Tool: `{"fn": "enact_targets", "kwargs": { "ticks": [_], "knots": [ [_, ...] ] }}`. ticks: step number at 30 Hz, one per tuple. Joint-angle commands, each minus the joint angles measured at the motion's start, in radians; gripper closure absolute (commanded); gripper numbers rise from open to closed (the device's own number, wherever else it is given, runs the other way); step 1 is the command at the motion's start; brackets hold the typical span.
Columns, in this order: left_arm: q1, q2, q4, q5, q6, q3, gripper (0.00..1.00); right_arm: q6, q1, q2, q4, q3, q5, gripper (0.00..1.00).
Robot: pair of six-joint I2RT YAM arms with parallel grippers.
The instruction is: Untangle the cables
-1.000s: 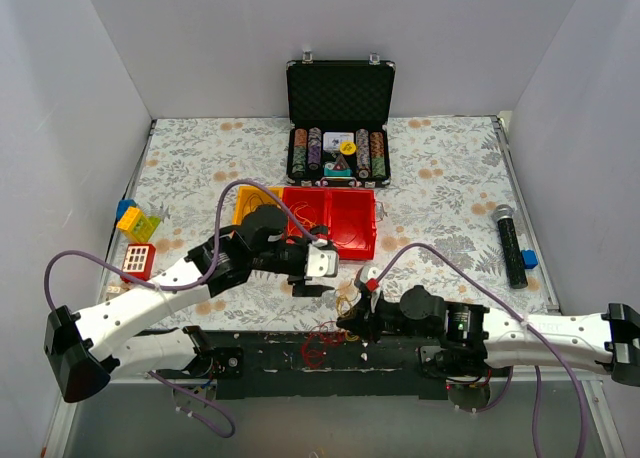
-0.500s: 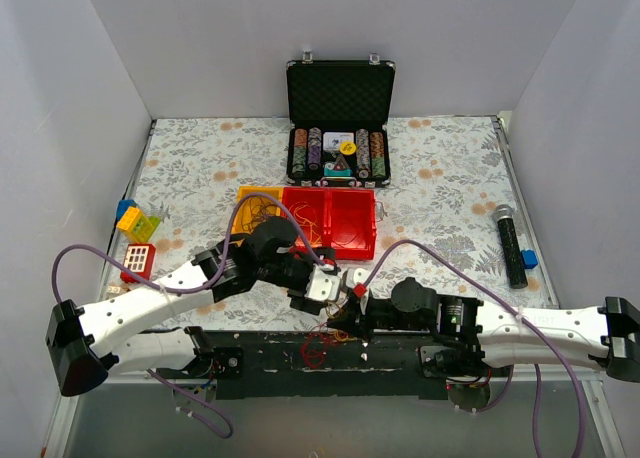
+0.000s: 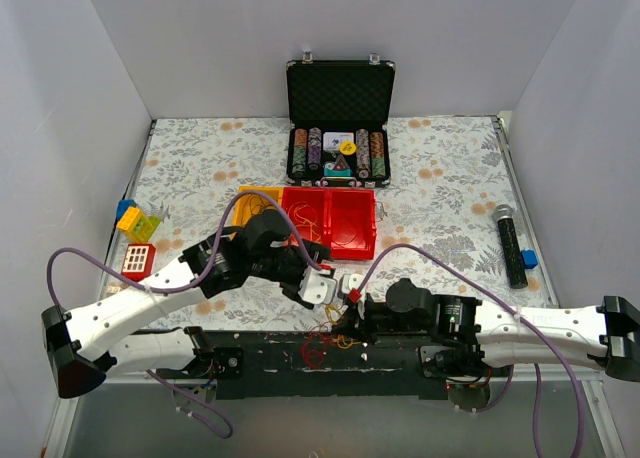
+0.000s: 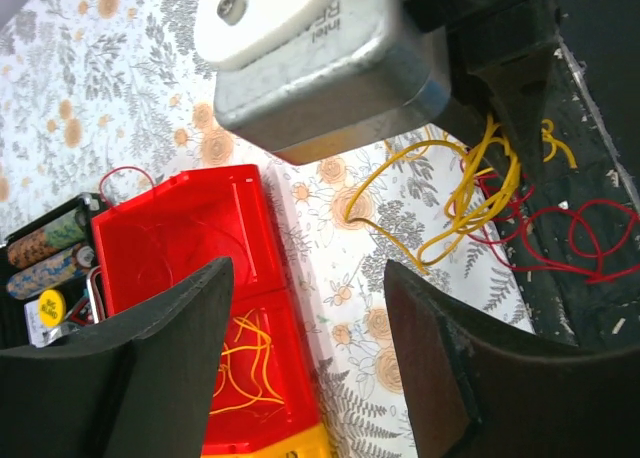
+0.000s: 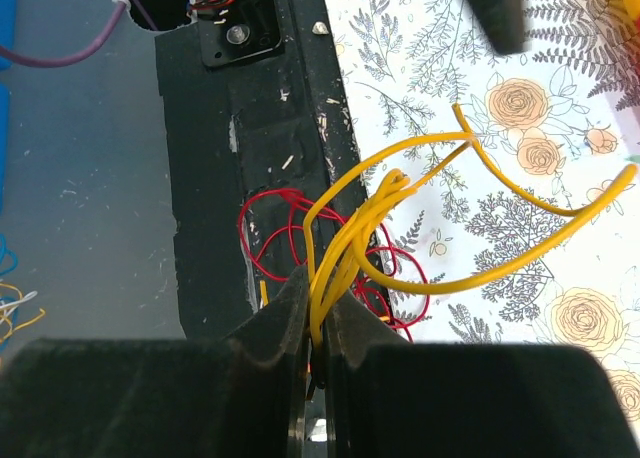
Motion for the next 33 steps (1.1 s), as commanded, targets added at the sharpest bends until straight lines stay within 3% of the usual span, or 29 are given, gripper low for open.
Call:
{"fn": "enact_targets", "kwargs": {
  "ticks": [1,3,15,25,29,33],
  "knots": [
    [0.001,-0.041,0.102,-0.043,-0.041,-0.028,0.44,-0.025,0.004,-0.004,0.007,0.066,-0.027,0.89],
    [0.002,-0.040,0.150,-0.029,-0.078,-0.050,0.46,-0.024,0.003,0.001,0.012,0.075,-0.035,0.90],
    [0.001,0.002,0.051,0.139,-0.126,0.006,0.46,-0.031,0.003,0.021,0.026,0.104,-0.050,0.92],
    [0.001,-0.012,0.097,0.179,-0.227,-0.028,0.72,-0.053,0.003,0.058,0.061,0.132,-0.012,0.93],
    [0.001,-0.024,0.094,0.170,-0.240,-0.039,0.98,-0.042,0.003,0.048,0.076,0.124,0.024,0.93],
    [0.001,-0.040,0.140,0.088,-0.232,-0.051,1.00,-0.008,0.003,0.036,0.078,0.098,0.086,0.90]
  ]
}}
